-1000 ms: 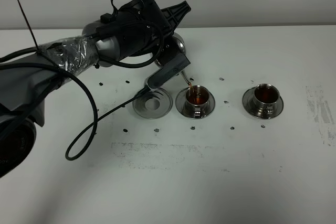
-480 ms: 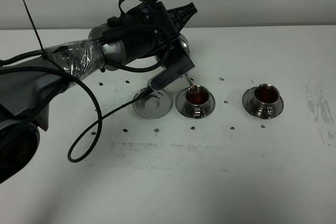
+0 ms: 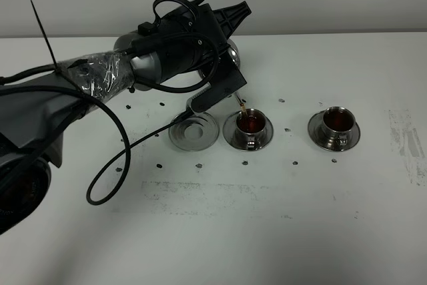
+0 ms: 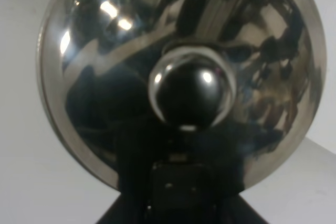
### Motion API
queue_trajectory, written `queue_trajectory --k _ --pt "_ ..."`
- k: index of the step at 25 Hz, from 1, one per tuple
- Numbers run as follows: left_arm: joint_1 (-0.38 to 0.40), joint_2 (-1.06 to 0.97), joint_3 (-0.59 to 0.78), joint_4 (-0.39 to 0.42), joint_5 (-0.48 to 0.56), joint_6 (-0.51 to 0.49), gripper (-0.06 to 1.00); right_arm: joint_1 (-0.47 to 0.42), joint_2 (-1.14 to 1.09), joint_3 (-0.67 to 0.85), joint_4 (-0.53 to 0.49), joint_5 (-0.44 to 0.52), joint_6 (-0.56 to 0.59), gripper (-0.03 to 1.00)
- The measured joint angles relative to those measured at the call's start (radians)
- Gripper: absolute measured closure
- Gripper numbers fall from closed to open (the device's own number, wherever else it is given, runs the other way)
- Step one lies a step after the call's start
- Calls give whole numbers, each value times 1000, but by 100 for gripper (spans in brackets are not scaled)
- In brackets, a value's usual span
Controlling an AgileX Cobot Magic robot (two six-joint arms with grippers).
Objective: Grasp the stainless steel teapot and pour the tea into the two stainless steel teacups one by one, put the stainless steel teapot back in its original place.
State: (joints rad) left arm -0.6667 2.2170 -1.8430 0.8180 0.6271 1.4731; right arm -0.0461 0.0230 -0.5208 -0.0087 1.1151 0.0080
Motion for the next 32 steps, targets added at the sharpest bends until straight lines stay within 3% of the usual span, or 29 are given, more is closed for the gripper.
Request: queue_trajectory --k 19,32 --pt "-9 0 0 19 -4 -15 74 0 0 0 0 0 0 65" --pt "12 0 0 -106 -3 -19 74 0 0 0 0 0 0 65"
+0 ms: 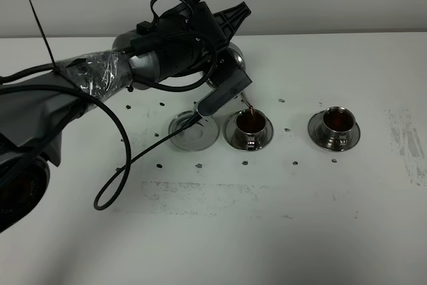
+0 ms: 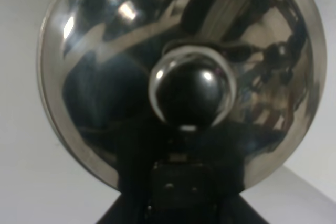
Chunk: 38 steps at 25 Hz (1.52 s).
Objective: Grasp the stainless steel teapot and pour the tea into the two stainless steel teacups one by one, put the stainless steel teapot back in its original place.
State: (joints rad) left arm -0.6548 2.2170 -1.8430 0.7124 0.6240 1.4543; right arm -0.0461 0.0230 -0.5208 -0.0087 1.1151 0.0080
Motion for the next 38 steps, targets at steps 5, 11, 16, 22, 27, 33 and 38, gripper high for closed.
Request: queue_trajectory --k 5,11,16,22,27,33,38 --pt "34 0 0 -49 1 0 74 0 0 0 0 0 0 65" --pt "68 -1 0 -138 -9 -4 74 0 0 0 0 0 0 65" --pt "84 -23 0 -212 -7 -60 74 0 0 0 0 0 0 65" --pt "85 -112 0 -412 51 -81 74 0 0 0 0 0 0 65" --pt "68 -227 51 -532 102 -117 74 0 0 0 0 0 0 65" --pt "12 -378 229 -624 109 -258 74 0 0 0 0 0 0 65" --pt "-12 -443 380 -683 103 -382 74 0 0 0 0 0 0 65"
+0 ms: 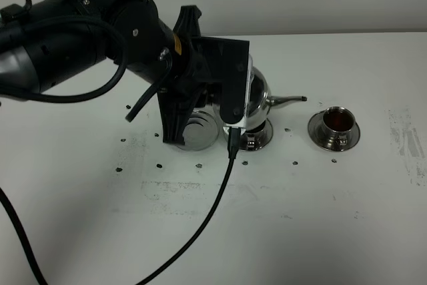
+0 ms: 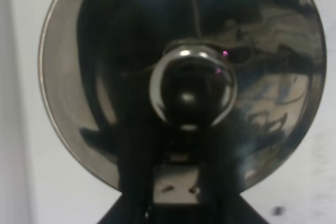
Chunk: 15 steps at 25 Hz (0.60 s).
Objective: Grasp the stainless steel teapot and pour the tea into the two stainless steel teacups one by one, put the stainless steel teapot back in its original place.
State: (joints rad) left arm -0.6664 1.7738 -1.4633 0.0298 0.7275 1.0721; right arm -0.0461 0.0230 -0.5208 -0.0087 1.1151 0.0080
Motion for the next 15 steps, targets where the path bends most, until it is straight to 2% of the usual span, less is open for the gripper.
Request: queue_trajectory --k 5,10,15 --pt "-16 -3 119 -64 -38 -84 74 0 0 0 0 0 0 65" --pt "-36 9 231 -120 -137 -95 74 0 0 0 0 0 0 65" --pt "-38 70 251 -158 -164 -130 74 0 0 0 0 0 0 65"
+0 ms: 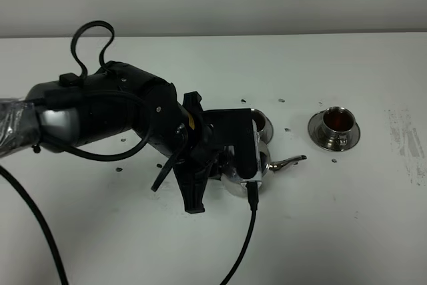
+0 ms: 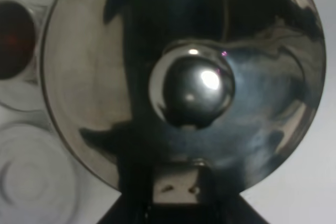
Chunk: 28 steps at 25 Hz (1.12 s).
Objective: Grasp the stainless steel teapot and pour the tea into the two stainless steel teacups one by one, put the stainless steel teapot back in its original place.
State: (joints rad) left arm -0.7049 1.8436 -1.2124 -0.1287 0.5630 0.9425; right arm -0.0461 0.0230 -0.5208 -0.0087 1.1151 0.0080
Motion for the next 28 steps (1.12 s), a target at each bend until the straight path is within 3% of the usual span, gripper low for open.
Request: queue_trajectory --k 9,15,28 --pt "0 82 0 -5 -13 -15 74 0 0 0 0 0 0 65" --pt "5 -7 0 -11 -7 -39 74 0 0 0 0 0 0 65" --pt "258 -100 0 57 15 -503 74 0 0 0 0 0 0 65"
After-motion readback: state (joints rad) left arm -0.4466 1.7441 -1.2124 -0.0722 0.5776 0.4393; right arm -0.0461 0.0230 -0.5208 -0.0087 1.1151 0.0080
